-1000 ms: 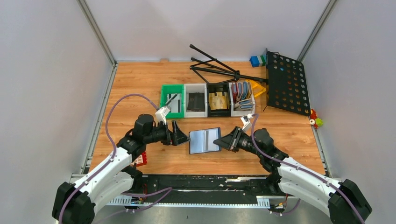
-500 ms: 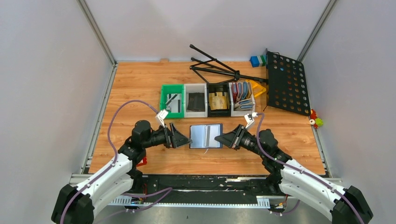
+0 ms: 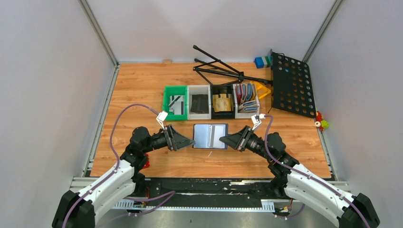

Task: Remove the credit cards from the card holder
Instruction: Remove the credit card from the card holder.

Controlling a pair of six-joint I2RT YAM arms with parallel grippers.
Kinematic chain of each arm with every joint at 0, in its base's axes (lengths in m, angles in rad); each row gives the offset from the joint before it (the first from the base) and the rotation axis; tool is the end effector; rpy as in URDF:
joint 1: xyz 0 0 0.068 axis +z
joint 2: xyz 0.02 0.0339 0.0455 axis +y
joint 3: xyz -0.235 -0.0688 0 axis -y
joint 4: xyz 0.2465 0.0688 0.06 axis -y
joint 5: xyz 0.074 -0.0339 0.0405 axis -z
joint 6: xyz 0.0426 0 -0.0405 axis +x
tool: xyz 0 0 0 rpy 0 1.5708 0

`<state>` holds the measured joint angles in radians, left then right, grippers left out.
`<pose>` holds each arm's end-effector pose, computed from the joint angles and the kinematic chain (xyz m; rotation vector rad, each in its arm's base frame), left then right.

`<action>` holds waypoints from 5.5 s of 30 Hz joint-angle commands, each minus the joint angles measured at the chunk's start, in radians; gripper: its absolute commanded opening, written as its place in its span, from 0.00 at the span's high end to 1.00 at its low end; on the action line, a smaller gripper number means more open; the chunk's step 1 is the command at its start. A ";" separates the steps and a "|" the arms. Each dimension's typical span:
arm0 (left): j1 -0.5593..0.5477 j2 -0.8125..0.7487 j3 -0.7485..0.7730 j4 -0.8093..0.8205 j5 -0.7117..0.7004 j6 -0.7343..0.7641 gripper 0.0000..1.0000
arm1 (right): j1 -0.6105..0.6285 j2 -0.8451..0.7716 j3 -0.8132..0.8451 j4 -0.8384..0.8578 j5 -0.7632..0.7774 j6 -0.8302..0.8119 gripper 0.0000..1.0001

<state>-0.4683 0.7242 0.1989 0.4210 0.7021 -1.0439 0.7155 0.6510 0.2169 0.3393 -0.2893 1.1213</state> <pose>0.1601 -0.1118 0.1864 0.0607 1.9670 -1.6529 0.1401 0.1379 0.1958 0.1381 1.9366 1.5611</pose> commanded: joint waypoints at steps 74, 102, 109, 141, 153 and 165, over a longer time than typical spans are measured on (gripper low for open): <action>0.005 0.067 -0.019 0.243 0.022 -0.120 1.00 | 0.032 0.126 0.240 -0.220 -0.137 -0.143 0.67; 0.003 0.120 -0.012 0.218 0.004 -0.059 1.00 | 0.195 0.336 0.422 -0.282 -0.098 -0.221 1.00; 0.004 0.099 -0.005 0.184 0.004 -0.044 1.00 | 0.243 0.406 0.535 -0.517 0.051 -0.292 1.00; 0.003 0.075 -0.011 0.189 0.024 -0.068 1.00 | 0.294 0.469 0.606 -0.681 0.227 -0.321 0.65; 0.005 0.053 -0.092 0.287 0.000 -0.153 0.54 | 0.269 0.359 0.520 -0.596 0.184 -0.255 0.97; 0.005 0.042 -0.140 0.502 0.002 -0.267 0.30 | 0.261 0.367 0.496 -0.538 0.123 -0.209 0.99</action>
<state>-0.4667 0.7860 0.0879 0.7582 0.7048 -1.2518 0.9848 1.0290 0.7303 -0.2798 -0.1421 0.8776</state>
